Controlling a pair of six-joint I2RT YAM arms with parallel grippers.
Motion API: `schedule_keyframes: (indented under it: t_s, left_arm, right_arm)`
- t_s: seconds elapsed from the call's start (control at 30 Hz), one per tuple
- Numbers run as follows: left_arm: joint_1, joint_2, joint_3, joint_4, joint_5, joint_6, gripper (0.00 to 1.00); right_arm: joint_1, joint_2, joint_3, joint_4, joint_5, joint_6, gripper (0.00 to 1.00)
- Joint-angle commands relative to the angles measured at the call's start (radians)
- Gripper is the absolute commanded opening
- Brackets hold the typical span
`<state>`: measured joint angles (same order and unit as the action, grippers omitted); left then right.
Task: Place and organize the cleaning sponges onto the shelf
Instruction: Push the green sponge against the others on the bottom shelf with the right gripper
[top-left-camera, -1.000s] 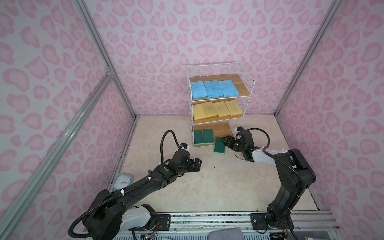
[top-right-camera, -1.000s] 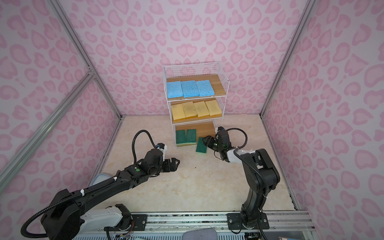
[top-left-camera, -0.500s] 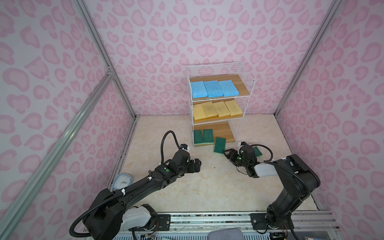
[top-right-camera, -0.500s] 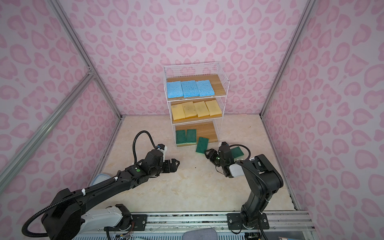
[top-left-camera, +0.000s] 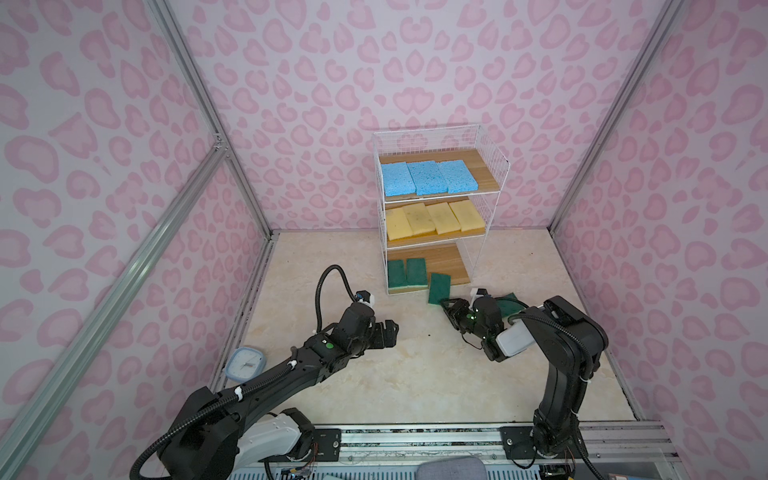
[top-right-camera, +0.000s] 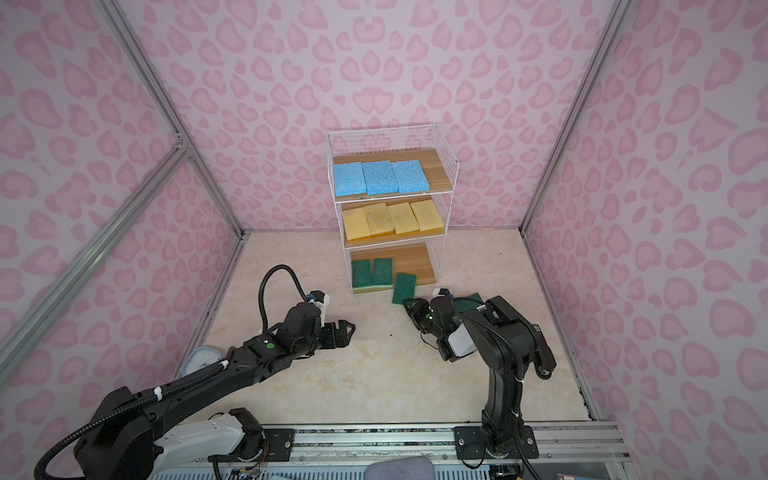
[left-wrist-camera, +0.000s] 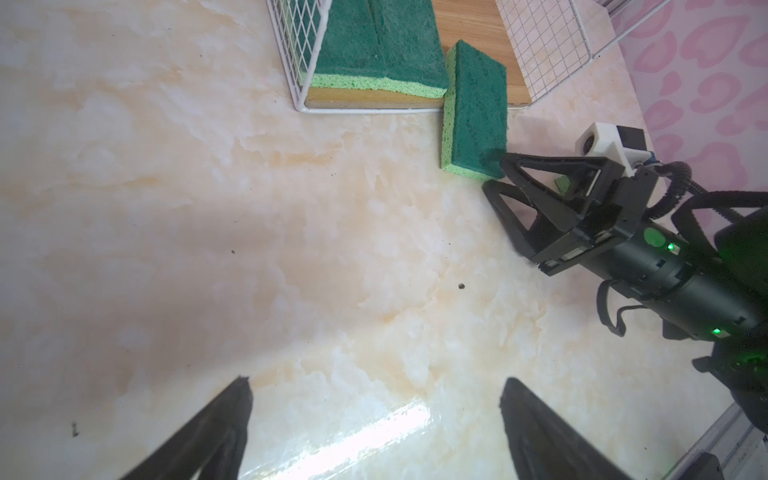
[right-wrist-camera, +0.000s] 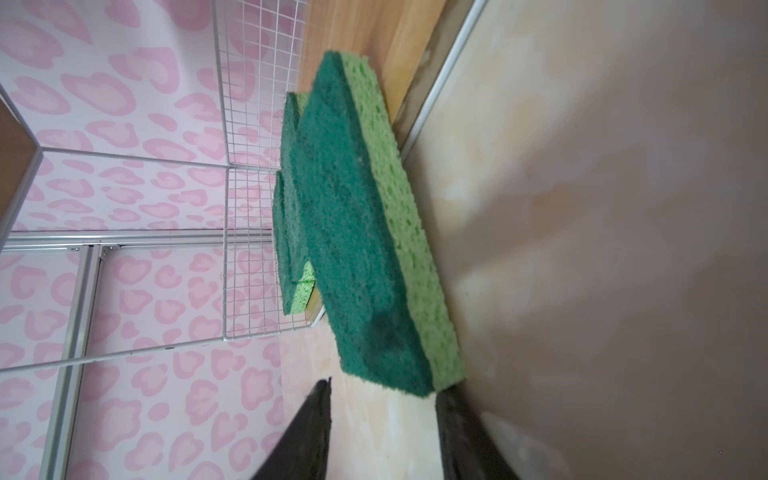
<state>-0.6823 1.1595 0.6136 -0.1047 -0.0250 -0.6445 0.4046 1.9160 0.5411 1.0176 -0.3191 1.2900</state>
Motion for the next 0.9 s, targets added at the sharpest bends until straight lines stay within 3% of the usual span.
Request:
schedule_keyframes:
  t_s: [0.0,0.3,0.87]
  left_arm:
    - [0.006,-0.013,-0.006,0.007,-0.007,0.008,0.95]
    - [0.013,-0.026,-0.007,-0.006,-0.010,0.012,0.95]
    - [0.028,-0.034,0.016,-0.037,-0.011,0.023,0.95]
  right_arm:
    - [0.002,0.001,0.022,-0.066,0.053,-0.018,0.38]
    - [-0.011,-0.008,0.082,-0.131,0.084,-0.055,0.17]
    - [-0.091,-0.033,0.120,-0.164,0.087,-0.070,0.07]
